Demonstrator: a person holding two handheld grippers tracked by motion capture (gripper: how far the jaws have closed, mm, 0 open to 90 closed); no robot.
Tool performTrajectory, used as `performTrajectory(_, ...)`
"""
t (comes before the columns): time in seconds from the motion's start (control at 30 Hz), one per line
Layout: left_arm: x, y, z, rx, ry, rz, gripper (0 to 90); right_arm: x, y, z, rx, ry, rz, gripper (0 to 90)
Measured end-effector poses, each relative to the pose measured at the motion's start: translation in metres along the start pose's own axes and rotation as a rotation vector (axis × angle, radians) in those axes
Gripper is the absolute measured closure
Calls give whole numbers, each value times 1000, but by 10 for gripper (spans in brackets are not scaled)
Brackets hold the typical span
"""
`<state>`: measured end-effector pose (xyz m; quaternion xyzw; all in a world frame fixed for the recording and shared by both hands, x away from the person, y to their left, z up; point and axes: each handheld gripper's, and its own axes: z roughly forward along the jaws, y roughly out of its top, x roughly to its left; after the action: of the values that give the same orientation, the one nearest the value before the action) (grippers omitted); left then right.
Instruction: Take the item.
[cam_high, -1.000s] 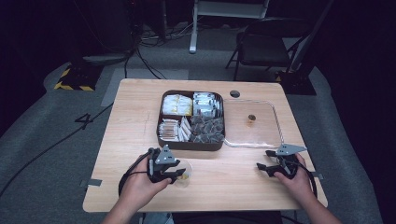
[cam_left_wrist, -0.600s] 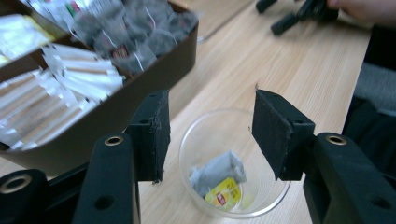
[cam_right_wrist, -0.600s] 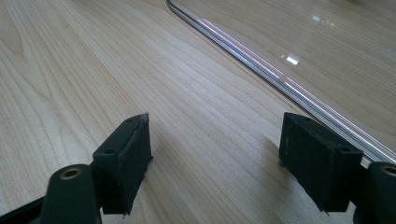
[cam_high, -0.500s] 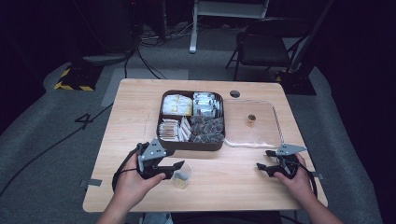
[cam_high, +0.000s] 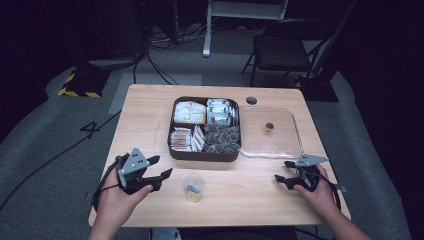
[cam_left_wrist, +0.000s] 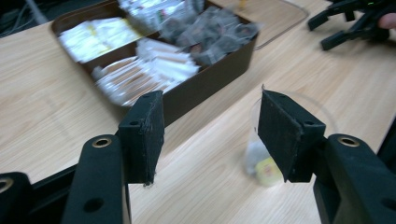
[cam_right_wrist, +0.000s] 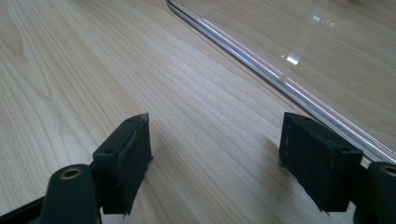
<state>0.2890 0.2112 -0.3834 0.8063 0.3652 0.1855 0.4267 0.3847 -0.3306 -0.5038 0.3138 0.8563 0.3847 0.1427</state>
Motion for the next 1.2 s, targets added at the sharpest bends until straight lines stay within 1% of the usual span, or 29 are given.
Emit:
performTrajectory(0.07,6,-4,-4,26,14,5,396,0,0,0,0,-1,0,255)
performTrajectory(0.13,10,-8,-6,38,23,0,386,0,0,0,0,0,1,255)
performTrajectory(0.2,15,-12,-7,56,32,1,368,0,0,0,0,0,1,255)
performTrajectory(0.27,21,-17,-6,73,33,-7,349,0,0,0,0,0,1,255)
performTrajectory(0.3,24,-19,-5,81,31,-11,340,0,0,0,0,-1,1,255)
performTrajectory(0.4,33,-30,1,136,28,-11,326,0,0,0,0,0,1,255)
performTrajectory(0.43,36,-34,3,152,33,-21,322,0,0,0,0,-1,1,255)
performTrajectory(0.47,40,-38,6,166,48,-24,322,0,0,0,0,0,1,255)
performTrajectory(0.53,47,-43,10,182,66,-26,317,0,0,0,0,-1,1,255)
performTrajectory(0.6,53,-49,14,190,66,-41,311,0,0,0,0,0,1,255)
performTrajectory(0.63,55,-52,16,193,65,-59,305,0,0,0,-1,1,1,255)
performTrajectory(0.7,59,-58,20,213,58,-79,291,0,0,0,0,0,1,255)
performTrajectory(0.73,61,-61,22,218,58,-89,290,0,0,0,0,0,1,255)
performTrajectory(0.83,65,-68,28,247,64,-100,290,0,0,0,-1,1,1,255)
performTrajectory(0.9,68,-73,31,269,68,-96,298,0,0,0,0,1,1,255)
performTrajectory(0.93,69,-76,33,290,63,-99,306,0,0,0,0,1,1,255)
performTrajectory(1.0,71,-80,36,306,59,-112,289,0,0,0,0,0,1,255)
performTrajectory(1.07,72,-84,40,321,64,-126,281,0,0,0,0,0,1,255)
performTrajectory(1.13,74,-88,43,340,74,-114,272,0,0,0,0,1,1,255)
performTrajectory(1.2,75,-91,45,347,78,-104,263,0,0,0,0,1,1,255)
